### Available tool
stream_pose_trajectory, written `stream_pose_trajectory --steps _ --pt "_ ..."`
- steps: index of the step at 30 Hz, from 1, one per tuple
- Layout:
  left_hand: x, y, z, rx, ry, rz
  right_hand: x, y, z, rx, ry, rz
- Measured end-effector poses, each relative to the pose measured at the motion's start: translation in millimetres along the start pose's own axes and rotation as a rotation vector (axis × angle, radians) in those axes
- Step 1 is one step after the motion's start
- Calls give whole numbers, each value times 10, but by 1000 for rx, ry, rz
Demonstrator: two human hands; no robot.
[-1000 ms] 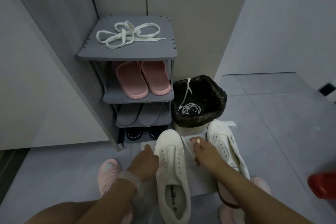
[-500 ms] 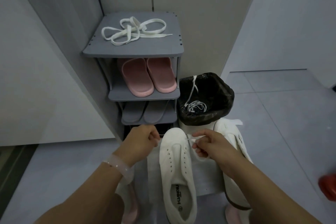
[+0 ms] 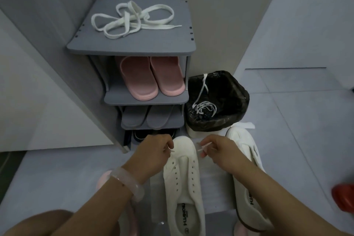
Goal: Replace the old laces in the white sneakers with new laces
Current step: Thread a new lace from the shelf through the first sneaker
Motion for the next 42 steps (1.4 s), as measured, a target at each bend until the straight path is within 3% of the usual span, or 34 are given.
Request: stream_pose_trajectory --steps 8,14,26,35,40,42 --pt "205 109 7 -12 -64 8 224 66 -1 -57 -35 299" --pt "563 4 27 -94 -225 26 328 215 76 -53 0 296" --pt "778 -26 -44 -191 -155 180 357 199 34 -145 109 254" --pt "788 -43 -5 -189 -69 335 473 48 108 -267 53 614" --pt "804 -24 33 -175 -16 369 389 198 82 -55 150 220" --pt "827 -39 39 -176 -19 372 407 200 96 -70 135 257"
Point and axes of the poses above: each hand's wrist, its own z-axis away from the middle knuckle, its own x-axis out of the palm, y = z × x, the point moved 6 cm from there along -z, towards the middle knuckle, and after that the axes turned 2 degrees about -x, right-handed, at the moved point
